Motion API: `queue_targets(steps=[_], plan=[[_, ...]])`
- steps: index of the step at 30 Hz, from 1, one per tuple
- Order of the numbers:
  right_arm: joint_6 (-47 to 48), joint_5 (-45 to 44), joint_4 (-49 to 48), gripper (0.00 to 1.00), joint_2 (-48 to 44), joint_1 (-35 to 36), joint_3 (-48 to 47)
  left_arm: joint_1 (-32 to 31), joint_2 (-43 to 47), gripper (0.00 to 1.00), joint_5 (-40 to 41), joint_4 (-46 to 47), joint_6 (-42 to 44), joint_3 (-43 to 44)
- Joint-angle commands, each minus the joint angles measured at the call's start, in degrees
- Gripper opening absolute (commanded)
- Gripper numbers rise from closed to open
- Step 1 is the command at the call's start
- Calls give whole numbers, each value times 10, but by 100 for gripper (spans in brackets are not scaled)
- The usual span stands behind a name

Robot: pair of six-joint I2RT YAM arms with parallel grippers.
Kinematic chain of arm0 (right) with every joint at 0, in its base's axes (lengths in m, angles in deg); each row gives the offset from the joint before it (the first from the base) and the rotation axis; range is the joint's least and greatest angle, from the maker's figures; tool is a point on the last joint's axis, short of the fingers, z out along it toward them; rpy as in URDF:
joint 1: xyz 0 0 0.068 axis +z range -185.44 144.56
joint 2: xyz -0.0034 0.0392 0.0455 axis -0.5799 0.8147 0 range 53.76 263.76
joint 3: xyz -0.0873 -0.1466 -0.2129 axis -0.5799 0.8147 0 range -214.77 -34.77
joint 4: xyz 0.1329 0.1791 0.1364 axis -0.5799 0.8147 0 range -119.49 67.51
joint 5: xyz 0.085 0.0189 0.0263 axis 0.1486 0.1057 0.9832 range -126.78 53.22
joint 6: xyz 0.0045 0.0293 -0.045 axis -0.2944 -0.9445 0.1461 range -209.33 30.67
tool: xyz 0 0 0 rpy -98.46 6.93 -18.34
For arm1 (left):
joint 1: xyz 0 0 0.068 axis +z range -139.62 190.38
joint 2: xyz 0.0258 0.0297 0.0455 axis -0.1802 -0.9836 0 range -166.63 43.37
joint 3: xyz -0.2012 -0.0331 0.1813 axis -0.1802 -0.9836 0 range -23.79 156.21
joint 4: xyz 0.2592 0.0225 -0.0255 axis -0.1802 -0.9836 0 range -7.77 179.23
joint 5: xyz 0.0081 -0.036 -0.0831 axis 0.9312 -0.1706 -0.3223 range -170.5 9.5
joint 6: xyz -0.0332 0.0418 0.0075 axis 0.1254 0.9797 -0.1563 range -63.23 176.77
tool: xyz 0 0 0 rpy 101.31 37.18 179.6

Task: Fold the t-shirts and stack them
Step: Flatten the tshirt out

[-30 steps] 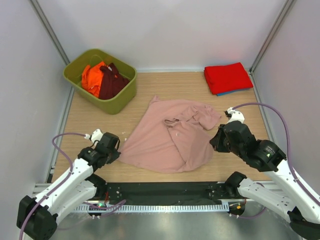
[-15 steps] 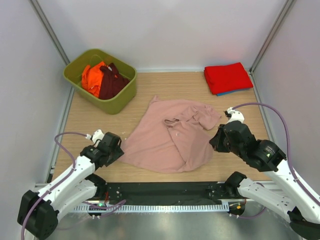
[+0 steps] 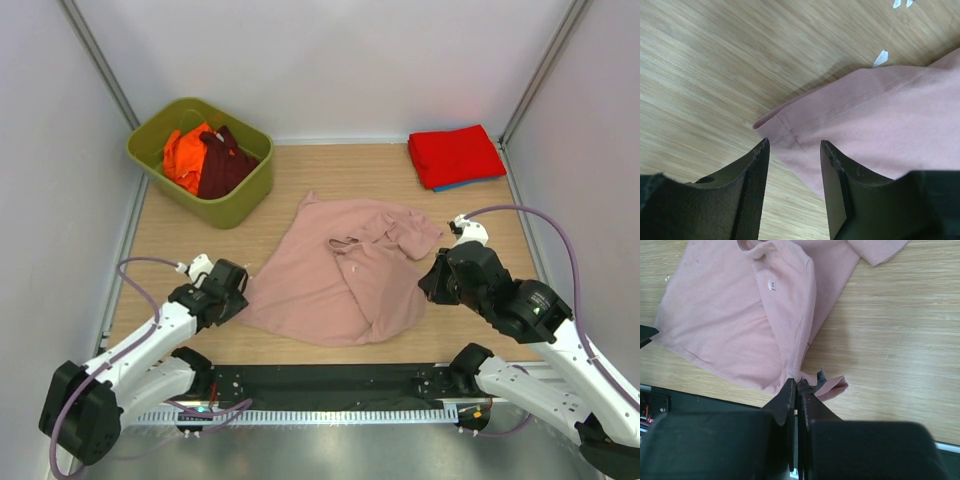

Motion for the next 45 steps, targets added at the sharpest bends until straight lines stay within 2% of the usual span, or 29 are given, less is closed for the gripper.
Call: queue_targets(steps=[1,7,12,15,18,19,20,22,24,26,29,31,33,37,41,43,45], plan=[[4,0,-20,1,-2,-1,-4,-1,19,46,34,12,6,22],[4,1,-21,1,-2,-1,-2,-1,-40,39,35,32,17,31],[4,-1,-20,1,-4,-1,-5,-1,-101,39,11,68,10,19],[4,0,-22,1,-2,-2,-5,-1,-124,39,23,70,5,15],[4,1,-24,1,0,-2,-4,-1,-131,28,33,75,9,15],[4,-2,-24,1,1,-2,-6,-1,-129,16,30,75,11,19],[4,-2,-24,1,1,-1,-6,-1,-125,10,26,75,11,21],[3,-5,-24,1,2,-1,-8,-1,-105,4,22,66,13,27],[1,-12,-22,1,6,-1,-12,-1,-85,2,22,56,14,38],[1,-17,-18,1,11,-2,-18,-1,-54,3,31,32,20,49],[4,-18,-19,1,17,-1,-23,-1,-24,9,42,16,34,63],[6,-19,-20,1,18,-1,-25,-1,-16,15,41,19,38,60],[8,-20,-19,1,17,-2,-27,-2,-23,16,36,33,44,55],[7,-16,-20,1,18,-1,-29,-1,-53,0,16,54,48,44],[5,-12,-17,1,15,-1,-31,-1,-65,0,17,58,44,42],[6,-14,-17,1,14,-2,-31,-1,-63,19,24,46,36,43],[8,-14,-17,1,13,-1,-31,-1,-63,29,27,42,27,35]])
